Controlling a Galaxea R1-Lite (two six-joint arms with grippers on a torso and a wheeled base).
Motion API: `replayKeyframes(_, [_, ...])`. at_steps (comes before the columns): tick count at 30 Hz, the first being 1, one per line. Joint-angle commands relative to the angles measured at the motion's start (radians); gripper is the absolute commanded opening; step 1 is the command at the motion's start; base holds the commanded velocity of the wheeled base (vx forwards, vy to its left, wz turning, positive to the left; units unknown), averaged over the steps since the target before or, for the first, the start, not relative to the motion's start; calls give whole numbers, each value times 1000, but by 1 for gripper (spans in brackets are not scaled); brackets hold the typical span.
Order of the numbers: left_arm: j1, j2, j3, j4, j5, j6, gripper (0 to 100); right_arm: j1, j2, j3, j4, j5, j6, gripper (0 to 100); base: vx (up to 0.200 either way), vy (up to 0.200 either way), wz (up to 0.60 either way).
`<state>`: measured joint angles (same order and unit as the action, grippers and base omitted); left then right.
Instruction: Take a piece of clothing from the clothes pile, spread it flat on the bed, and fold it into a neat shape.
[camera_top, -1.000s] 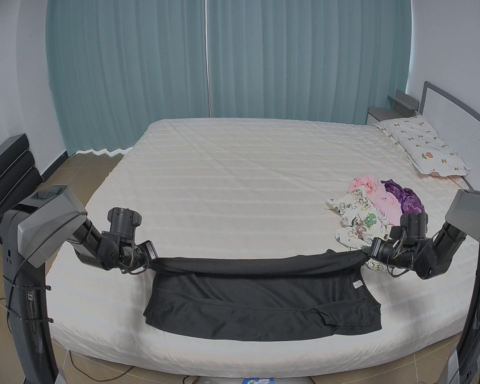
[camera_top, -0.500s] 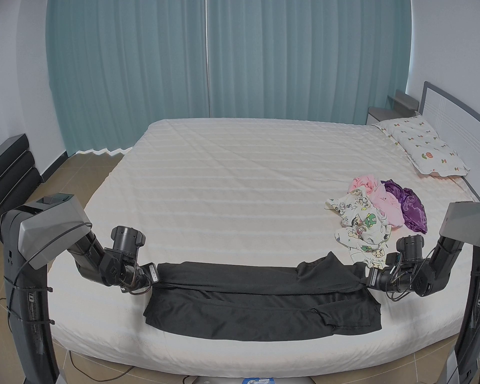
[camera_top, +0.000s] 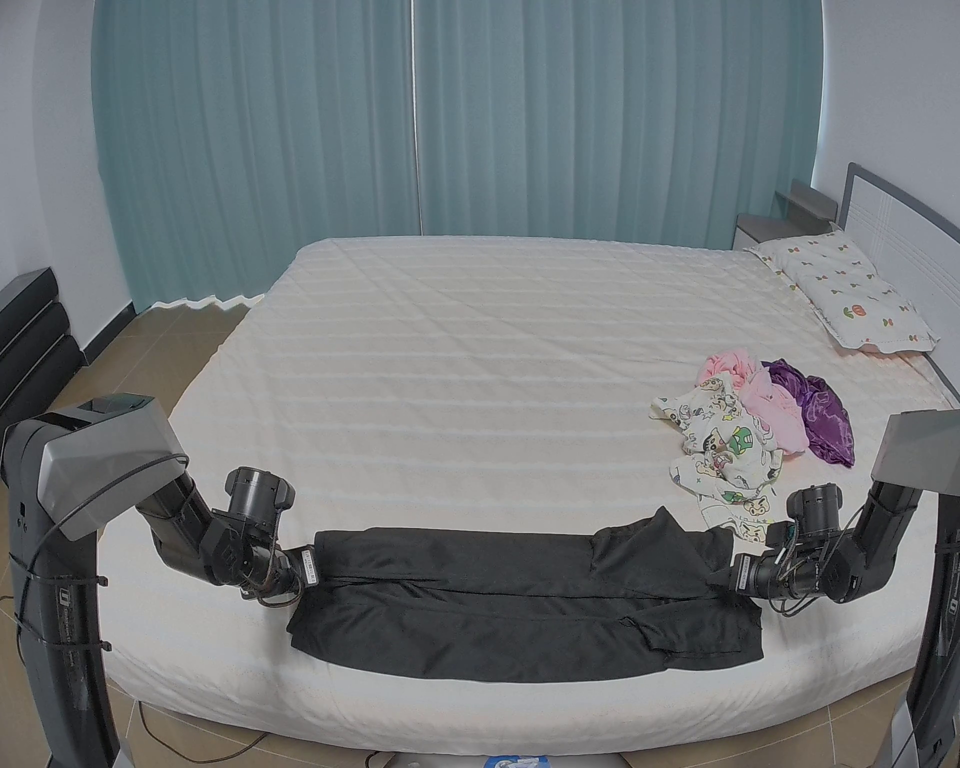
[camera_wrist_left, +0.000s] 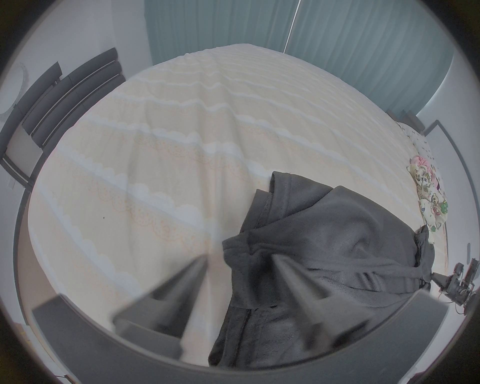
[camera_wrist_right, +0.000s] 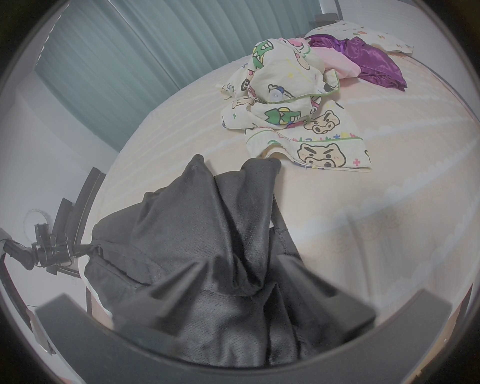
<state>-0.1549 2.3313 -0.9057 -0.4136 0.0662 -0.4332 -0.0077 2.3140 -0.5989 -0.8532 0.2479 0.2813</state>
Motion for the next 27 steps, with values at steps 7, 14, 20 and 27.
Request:
replayKeyframes(7, [0,-52,41,-1,-3,-19,100,-15,-101,-18,-12,8,52,100,0,0,0])
replayKeyframes(14, [38,-135,99,-2,-65,-91,100,35,-125,-45,-10,34,102,100,0,0,0])
replayKeyframes(20, [98,-162,105,-2,-166,-187,100,60,-33,-88,-14,33,101,100,0,0,0])
replayKeyframes(27, [104,-181,107,-4,-269,-311,100,83,41,-162,-10,31,102,100,0,0,0])
